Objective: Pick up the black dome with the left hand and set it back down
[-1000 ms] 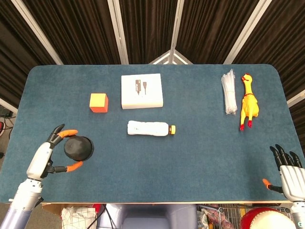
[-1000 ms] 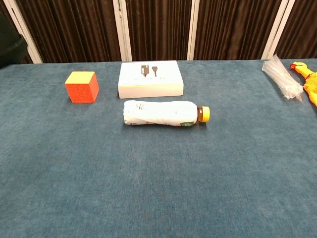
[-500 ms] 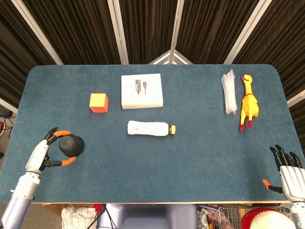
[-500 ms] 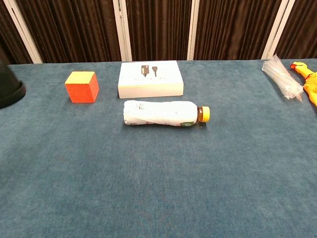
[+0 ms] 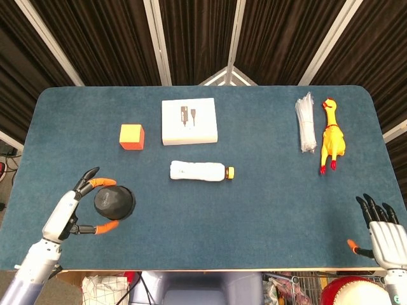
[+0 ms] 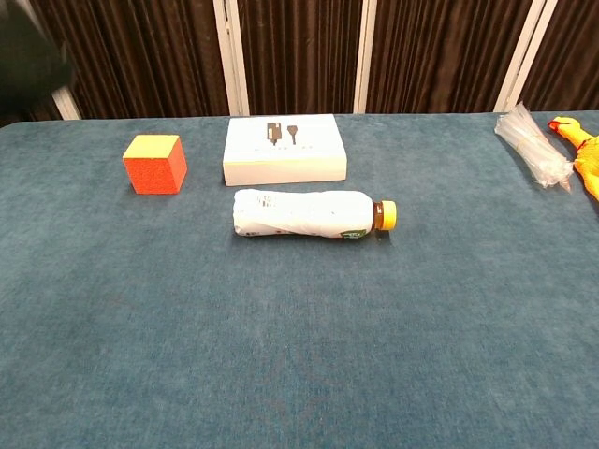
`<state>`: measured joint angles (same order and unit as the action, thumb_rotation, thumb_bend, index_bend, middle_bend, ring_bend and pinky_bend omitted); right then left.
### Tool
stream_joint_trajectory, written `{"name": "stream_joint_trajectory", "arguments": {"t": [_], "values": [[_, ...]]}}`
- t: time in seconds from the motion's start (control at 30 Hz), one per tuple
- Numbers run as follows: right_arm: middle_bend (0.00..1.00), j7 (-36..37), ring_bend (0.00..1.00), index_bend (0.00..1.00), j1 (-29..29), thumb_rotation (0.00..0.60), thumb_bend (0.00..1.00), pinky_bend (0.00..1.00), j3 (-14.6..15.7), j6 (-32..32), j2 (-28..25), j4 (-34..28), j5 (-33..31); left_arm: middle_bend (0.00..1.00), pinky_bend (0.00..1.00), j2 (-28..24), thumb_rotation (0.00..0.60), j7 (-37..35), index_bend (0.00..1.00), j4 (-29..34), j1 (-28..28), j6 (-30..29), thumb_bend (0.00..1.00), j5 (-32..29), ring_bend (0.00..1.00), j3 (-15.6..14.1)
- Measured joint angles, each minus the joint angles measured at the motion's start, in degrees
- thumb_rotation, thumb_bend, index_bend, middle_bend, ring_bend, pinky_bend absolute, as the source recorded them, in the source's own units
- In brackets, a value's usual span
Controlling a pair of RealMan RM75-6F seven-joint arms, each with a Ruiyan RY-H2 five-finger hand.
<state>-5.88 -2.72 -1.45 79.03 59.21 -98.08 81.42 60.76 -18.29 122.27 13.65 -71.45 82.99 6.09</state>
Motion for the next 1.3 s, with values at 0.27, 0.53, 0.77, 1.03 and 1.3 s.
{"name": "stream_joint_trajectory", "arguments": {"t": [0.27, 0.53, 0.77, 1.03, 1.3], "values": [[0.00, 0.28, 0.17, 0.00, -0.14, 0.600, 0.21, 0.08, -0.43, 0.03, -0.27, 0.05, -1.17, 0.46, 0.00, 5.28, 0.600, -2.36, 0.30, -12.80, 1.47, 2.13, 0.47, -3.59, 0.00, 0.53], [0.00, 1.33, 0.17, 0.00, 0.36, 0.600, 0.21, 0.08, -0.12, 0.79, -1.08, -0.34, -0.38, 0.44, 0.00, 6.35, 0.600, -2.42, 0.31, -9.93, 1.41, 1.12, 0.47, -4.32, 0.00, 0.64], [0.00, 1.69, 0.17, 0.00, 0.37, 0.600, 0.21, 0.08, -0.13, 0.69, -1.11, -0.17, -0.53, 0.44, 0.00, 16.09, 0.600, -2.91, 0.30, -27.93, 3.05, 4.30, 0.47, -10.56, 0.00, 1.63], [0.00, 1.91, 0.17, 0.00, 0.18, 0.600, 0.21, 0.08, 0.03, 0.04, -0.96, 0.18, -0.72, 0.44, 0.00, 27.10, 0.600, -4.45, 0.30, -43.23, 5.70, 7.57, 0.47, -12.80, 0.00, 2.64], [0.00, 2.41, 0.17, 0.00, 0.10, 0.600, 0.21, 0.08, -0.01, -0.38, -0.97, 0.55, -1.13, 0.29, 0.00, 32.56, 0.600, -8.61, 0.23, -51.10, 7.04, 8.74, 0.42, -11.15, 0.00, 2.80]]}}
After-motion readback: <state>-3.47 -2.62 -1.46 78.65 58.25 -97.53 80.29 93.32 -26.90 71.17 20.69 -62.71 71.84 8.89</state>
